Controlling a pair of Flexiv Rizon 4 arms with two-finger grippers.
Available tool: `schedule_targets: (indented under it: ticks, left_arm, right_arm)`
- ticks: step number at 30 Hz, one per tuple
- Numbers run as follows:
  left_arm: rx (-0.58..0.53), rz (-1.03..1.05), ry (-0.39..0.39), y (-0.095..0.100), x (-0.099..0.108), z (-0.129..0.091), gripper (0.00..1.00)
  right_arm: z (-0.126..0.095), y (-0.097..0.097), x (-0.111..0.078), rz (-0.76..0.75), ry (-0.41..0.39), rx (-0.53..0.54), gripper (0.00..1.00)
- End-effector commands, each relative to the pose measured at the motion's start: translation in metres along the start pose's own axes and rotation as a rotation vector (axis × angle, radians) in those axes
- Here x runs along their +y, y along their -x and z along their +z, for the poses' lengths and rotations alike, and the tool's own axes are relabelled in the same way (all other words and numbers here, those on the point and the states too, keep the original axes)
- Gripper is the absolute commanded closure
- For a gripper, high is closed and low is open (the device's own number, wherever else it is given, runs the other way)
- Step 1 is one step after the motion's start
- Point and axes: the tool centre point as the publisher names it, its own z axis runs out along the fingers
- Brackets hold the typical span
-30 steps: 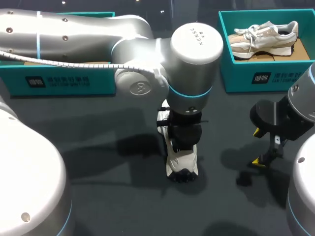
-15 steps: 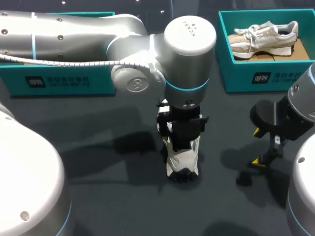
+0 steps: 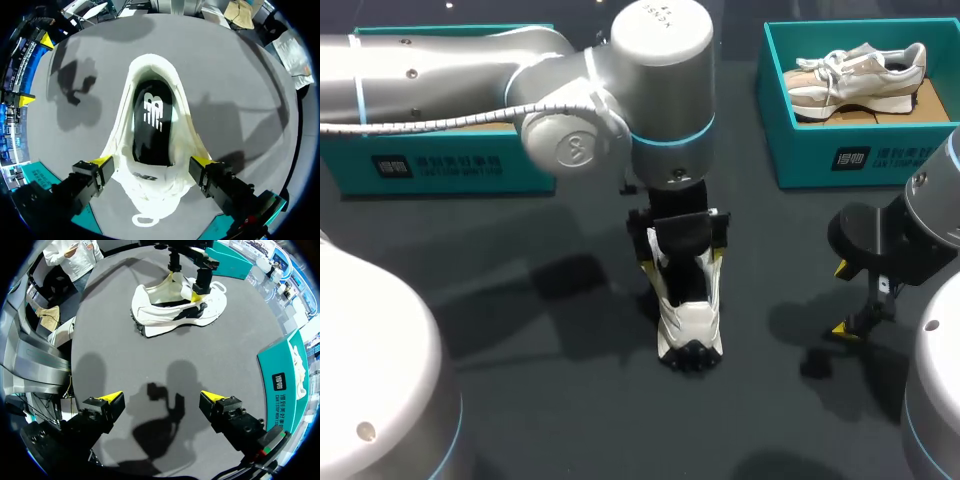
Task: Take the shoe out of the shoebox, open the shoe tongue, remove and reinsert the insole, then place the shoe into the shoebox
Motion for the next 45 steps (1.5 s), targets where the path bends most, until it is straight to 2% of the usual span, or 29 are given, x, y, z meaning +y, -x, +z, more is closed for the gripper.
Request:
schedule_targets:
  ticks: [1,9,11,14,15,16,23,30,34,38,45]
  left_arm:
    - [-0.012,0.002,-0.009,-0.004,0.010,-0.005,0.00]
    - [-0.028,-0.006,-0.020,0.002,0.033,-0.020,0.05]
    - [-0.039,-0.005,-0.022,0.003,0.038,-0.026,0.14]
    - [-0.061,-0.005,-0.031,0.006,0.043,-0.035,0.33]
    - [-0.066,-0.006,-0.035,0.007,0.045,-0.038,0.49]
    - [-0.070,-0.006,-0.045,0.008,0.047,-0.039,0.51]
    - [-0.054,-0.009,-0.065,0.016,0.048,-0.046,0.55]
    - [-0.042,0.014,-0.109,0.014,0.028,-0.050,0.55]
    - [-0.039,0.049,-0.146,0.010,0.012,-0.046,0.55]
    - [-0.033,0.077,-0.149,0.007,-0.001,-0.038,0.55]
    - [-0.020,0.088,-0.170,0.005,-0.010,-0.019,0.55]
  right_arm:
    - [0.000,-0.002,-0.001,-0.001,0.001,-0.004,0.00]
    - [0.000,-0.002,-0.001,-0.001,0.001,-0.004,0.00]
    - [0.000,-0.002,-0.001,-0.001,0.001,-0.004,0.00]
    - [0.000,-0.002,-0.001,-0.001,0.001,-0.004,0.00]
    - [0.000,-0.002,-0.001,-0.001,0.001,-0.004,0.00]
    - [0.000,-0.002,-0.001,-0.001,0.001,-0.004,0.00]
    - [0.000,-0.002,-0.001,-0.001,0.001,-0.004,0.00]
    - [0.000,-0.002,-0.001,-0.001,0.001,-0.004,0.00]
    - [0.000,-0.002,-0.001,-0.001,0.001,-0.004,0.00]
    - [0.000,-0.002,-0.001,-0.001,0.001,-0.004,0.00]
    - [0.000,-0.002,-0.001,-0.001,0.001,-0.004,0.00]
